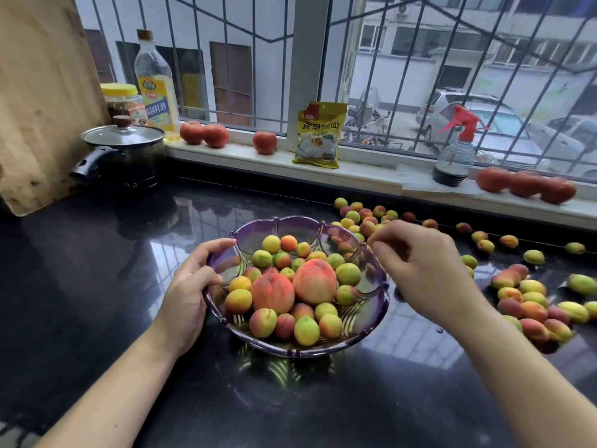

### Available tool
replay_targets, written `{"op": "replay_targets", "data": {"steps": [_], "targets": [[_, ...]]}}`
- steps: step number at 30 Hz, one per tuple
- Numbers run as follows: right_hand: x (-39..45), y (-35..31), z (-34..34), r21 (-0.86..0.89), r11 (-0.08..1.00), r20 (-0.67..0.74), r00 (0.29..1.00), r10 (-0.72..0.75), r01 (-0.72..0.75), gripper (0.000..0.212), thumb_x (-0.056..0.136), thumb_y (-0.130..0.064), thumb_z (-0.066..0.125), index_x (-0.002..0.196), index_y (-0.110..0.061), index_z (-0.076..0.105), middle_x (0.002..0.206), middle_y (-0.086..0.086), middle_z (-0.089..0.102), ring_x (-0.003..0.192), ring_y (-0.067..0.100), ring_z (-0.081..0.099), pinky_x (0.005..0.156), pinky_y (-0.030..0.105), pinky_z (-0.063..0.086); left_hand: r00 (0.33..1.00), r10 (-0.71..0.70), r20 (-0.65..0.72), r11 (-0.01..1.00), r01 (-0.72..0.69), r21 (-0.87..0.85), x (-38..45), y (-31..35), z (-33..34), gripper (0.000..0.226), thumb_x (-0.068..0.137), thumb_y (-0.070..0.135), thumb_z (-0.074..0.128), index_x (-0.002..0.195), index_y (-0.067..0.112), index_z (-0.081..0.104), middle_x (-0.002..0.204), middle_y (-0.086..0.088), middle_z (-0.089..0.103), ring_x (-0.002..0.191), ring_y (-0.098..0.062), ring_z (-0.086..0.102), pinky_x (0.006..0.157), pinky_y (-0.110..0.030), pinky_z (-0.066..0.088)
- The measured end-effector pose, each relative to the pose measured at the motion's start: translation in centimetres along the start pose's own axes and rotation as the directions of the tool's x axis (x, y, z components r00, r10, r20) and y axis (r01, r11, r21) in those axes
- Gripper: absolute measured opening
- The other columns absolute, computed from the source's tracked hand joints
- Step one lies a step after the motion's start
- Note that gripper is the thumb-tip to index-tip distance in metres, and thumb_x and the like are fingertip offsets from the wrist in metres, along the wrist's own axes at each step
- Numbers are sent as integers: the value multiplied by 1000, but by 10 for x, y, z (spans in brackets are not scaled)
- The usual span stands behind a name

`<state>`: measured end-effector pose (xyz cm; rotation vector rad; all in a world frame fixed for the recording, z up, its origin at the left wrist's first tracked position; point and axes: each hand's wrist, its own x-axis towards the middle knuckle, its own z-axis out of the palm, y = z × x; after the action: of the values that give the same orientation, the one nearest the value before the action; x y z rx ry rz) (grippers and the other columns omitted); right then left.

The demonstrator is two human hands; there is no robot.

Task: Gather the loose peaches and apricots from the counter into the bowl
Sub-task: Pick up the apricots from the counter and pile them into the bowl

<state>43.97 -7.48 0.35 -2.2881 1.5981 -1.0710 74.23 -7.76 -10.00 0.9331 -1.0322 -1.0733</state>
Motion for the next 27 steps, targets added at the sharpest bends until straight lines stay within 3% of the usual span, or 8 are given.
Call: {"op": "replay_targets", "data": {"steps": [1, 3, 7, 12, 16, 20, 25, 27], "targets": [[-1, 18, 2, -9, 1000, -187, 982, 19, -21, 12, 96, -13, 64, 97, -19, 73, 87, -9, 69, 76, 3, 62, 65, 7, 41, 1000, 4, 0, 1000, -4, 5, 0, 0, 0, 56, 72, 10, 49, 123, 15, 69, 127, -10, 69, 119, -24, 67, 83, -29, 60], [-8, 58, 13, -160, 982, -333, 942, 45, -104, 13, 94, -6, 63, 100, -11, 73, 94, 4, 70, 87, 18, 62, 74, 15, 41, 1000, 2, -2, 1000, -2, 9, -1, -1, 1, 56, 72, 9, 48, 123, 14, 69, 126, -11, 70, 118, -25, 68, 85, -32, 59], [-25, 111, 41, -426, 866, -154, 964, 215, -261, 34, 94, -23, 67, 126, -12, 68, 123, 11, 67, 115, 33, 51, 101, 45, 43, 1000, -3, -8, 1000, 3, 4, 1, -1, 1, 56, 71, 7, 48, 123, 13, 69, 132, -15, 67, 123, -28, 66, 94, -37, 55], [-24, 119, 52, -534, 818, -60, 975, 213, -212, 42, 90, -31, 68, 130, -18, 68, 122, 6, 68, 119, 32, 48, 105, 50, 39, 1000, -8, -8, 1000, 7, -22, 1, -2, 0, 55, 72, 6, 48, 122, 15, 70, 135, -15, 65, 125, -29, 65, 96, -39, 56], [-25, 121, 55, -554, 805, -75, 976, 204, -211, 33, 89, -21, 72, 122, -18, 72, 106, 6, 72, 111, 35, 53, 101, 50, 41, 1000, -15, -11, 999, 15, -34, 1, -2, 0, 55, 72, 6, 48, 123, 14, 69, 134, -15, 66, 125, -30, 65, 98, -42, 55], [-25, 117, 49, -472, 865, -140, 983, 119, -172, 30, 84, -16, 78, 113, -15, 73, 103, 8, 72, 106, 34, 55, 98, 50, 42, 1000, -18, -20, 1000, 17, -22, 1, -3, 0, 57, 72, 6, 48, 125, 12, 69, 134, -17, 65, 125, -34, 63, 106, -50, 49], [-28, 81, 26, 37, 989, -292, 945, 148, -144, 24, 95, -18, 69, 118, -17, 66, 105, -5, 61, 98, 13, 54, 77, 9, 38, 999, -21, -24, 999, 21, -34, 0, -1, 1, 58, 71, 5, 48, 125, 11, 68, 134, -18, 65, 124, -33, 65, 104, -48, 50], [-30, 75, 24, 126, 986, -227, 964, 139, -113, 25, 95, -15, 68, 117, -26, 65, 110, -8, 61, 102, 12, 58, 83, 13, 46, 999, -22, -28, 999, 21, -38, 1, -2, 0, 57, 71, 6, 48, 124, 11, 69, 134, -18, 65, 123, -34, 65, 103, -48, 50]]}}
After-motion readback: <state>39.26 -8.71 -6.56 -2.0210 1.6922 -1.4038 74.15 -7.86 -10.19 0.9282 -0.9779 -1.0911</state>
